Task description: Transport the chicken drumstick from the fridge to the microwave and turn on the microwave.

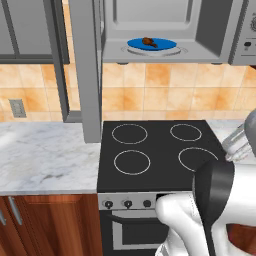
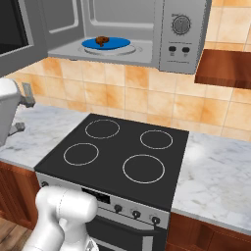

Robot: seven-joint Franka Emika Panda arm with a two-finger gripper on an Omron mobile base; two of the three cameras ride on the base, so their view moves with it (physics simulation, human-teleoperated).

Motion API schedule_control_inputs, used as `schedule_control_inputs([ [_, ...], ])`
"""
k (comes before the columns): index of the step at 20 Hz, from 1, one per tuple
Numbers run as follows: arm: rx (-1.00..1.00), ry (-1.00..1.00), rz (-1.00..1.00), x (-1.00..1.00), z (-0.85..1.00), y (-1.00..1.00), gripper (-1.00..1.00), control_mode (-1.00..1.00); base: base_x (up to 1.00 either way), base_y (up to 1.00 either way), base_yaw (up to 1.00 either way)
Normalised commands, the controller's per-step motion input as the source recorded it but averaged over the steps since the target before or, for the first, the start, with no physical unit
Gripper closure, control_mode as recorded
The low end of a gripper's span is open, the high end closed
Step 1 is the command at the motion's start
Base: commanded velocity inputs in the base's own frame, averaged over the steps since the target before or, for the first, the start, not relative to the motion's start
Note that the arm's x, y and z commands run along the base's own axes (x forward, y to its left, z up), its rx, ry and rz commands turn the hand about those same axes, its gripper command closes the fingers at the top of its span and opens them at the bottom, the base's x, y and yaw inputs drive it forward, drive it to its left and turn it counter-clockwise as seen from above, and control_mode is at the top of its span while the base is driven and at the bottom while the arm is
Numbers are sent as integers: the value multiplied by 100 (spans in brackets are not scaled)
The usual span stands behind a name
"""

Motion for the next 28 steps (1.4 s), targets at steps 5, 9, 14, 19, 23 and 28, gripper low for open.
schedule_control_inputs([
  [5, -27, 0, 3, -52, -56, 6, -100, -100, 0, 0, 0],
  [9, -27, 0, 1, -2, -33, 56, -100, -100, 0, 0, 0],
  [14, -28, -2, 0, -1, -33, 66, -100, -100, 0, 0, 0],
  [19, -31, -9, 0, -5, -44, 65, -100, -100, 0, 0, 0],
  [23, -28, -9, 0, -21, -38, 44, -100, -100, 0, 0, 0],
  [28, -31, -4, 0, -12, -50, 52, -100, -100, 0, 0, 0],
])
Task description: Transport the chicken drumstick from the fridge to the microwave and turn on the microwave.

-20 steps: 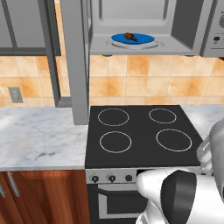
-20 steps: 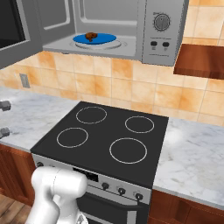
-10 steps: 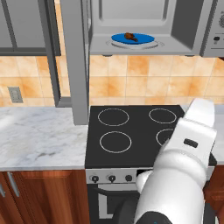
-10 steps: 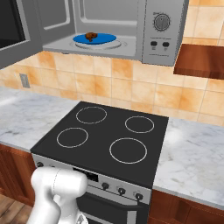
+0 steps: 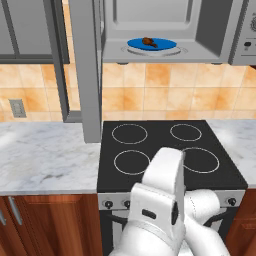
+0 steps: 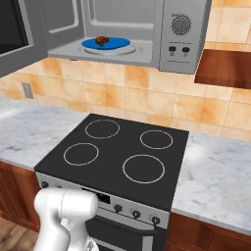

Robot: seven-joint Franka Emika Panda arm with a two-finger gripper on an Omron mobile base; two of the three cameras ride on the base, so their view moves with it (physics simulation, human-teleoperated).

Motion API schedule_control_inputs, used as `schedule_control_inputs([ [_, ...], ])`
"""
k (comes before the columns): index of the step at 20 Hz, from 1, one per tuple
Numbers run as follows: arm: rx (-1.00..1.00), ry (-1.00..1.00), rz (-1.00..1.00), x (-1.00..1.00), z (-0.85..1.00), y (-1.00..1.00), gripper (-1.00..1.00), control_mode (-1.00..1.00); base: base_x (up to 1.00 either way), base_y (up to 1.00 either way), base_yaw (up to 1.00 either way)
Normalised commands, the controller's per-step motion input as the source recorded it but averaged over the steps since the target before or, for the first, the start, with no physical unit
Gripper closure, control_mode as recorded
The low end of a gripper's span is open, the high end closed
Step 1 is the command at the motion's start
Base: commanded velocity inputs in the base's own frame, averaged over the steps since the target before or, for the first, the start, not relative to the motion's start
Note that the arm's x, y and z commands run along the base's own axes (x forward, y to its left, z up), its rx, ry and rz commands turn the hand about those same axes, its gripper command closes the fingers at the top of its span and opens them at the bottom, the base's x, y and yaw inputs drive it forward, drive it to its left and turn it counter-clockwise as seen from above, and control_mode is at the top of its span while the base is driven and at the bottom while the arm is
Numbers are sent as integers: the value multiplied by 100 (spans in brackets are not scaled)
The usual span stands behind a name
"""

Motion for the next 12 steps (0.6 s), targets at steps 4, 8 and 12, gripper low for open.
schedule_control_inputs([
  [4, -33, -1, 0, 0, -54, 72, -100, -100, 0, 0, 0],
  [8, -19, 0, -2, 0, -45, 75, -100, -100, 0, 0, 0],
  [12, -14, 0, -10, 23, -30, 71, -100, -100, 0, 0, 0],
])
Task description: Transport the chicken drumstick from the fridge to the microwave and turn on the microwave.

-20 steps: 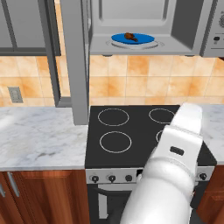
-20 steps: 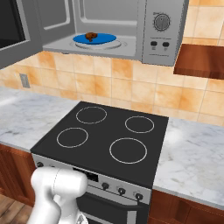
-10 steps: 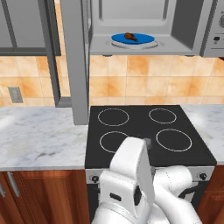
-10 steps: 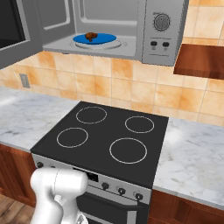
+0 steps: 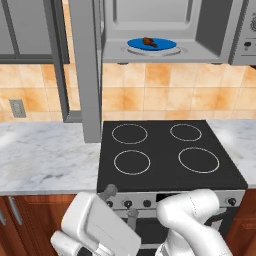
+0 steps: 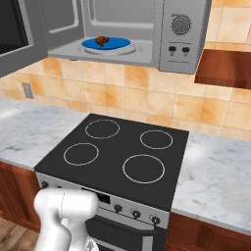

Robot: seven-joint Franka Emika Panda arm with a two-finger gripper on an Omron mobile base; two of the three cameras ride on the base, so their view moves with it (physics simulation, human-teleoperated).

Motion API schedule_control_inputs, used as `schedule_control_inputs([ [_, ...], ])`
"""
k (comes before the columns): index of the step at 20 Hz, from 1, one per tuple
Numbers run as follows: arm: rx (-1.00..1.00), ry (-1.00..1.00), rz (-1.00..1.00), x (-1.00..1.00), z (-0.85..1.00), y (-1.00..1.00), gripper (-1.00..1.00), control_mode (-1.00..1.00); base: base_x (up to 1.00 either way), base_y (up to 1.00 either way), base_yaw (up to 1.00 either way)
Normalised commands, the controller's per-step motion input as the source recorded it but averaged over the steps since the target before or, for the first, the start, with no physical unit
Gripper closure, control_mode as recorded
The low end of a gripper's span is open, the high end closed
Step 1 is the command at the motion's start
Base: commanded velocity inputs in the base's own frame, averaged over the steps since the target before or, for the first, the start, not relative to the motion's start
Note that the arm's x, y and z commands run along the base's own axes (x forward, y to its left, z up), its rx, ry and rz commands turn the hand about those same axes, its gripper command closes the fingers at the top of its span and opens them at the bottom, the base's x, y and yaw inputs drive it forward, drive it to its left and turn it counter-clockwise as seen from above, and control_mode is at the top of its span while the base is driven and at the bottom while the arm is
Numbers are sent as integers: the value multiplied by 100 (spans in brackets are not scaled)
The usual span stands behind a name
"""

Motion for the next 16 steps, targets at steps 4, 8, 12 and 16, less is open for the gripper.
schedule_control_inputs([
  [4, -12, 0, -14, 36, -23, 68, -100, -100, 0, 0, 0],
  [8, -14, 0, -15, 44, -27, 73, -100, -100, 0, 0, 0],
  [12, -16, 0, -13, 53, -27, 72, -100, -100, 0, 0, 0],
  [16, -15, 0, -12, 66, -20, 67, -100, -100, 0, 0, 0],
])
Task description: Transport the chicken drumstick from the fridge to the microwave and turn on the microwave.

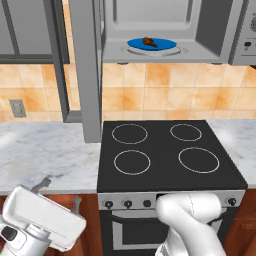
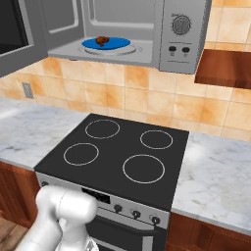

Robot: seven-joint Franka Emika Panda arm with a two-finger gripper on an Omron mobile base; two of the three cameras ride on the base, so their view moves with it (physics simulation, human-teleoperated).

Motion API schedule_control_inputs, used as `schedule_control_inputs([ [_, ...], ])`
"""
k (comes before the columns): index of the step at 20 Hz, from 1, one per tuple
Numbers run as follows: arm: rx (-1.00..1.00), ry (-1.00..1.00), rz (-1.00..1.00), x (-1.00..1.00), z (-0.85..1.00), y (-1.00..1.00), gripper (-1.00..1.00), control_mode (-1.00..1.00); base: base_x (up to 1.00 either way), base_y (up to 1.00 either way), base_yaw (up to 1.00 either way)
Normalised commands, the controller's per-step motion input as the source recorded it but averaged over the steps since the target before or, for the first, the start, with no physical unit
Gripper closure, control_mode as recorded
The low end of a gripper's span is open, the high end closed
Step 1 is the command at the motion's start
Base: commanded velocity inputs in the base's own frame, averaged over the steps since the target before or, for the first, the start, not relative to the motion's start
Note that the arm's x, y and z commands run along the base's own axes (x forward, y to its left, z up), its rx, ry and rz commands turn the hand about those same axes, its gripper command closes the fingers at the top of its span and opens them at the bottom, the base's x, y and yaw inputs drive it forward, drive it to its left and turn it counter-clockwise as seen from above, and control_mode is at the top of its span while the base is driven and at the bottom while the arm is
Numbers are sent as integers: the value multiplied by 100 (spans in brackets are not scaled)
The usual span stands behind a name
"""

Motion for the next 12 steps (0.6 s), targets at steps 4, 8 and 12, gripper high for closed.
schedule_control_inputs([
  [4, -10, 0, -6, 72, -13, 48, -100, -100, 0, 0, 0],
  [8, -5, 3, 0, 85, -10, 41, -100, -100, 0, 0, 0],
  [12, -1, 2, 0, 92, -14, 36, -100, -100, 0, 0, 0],
])
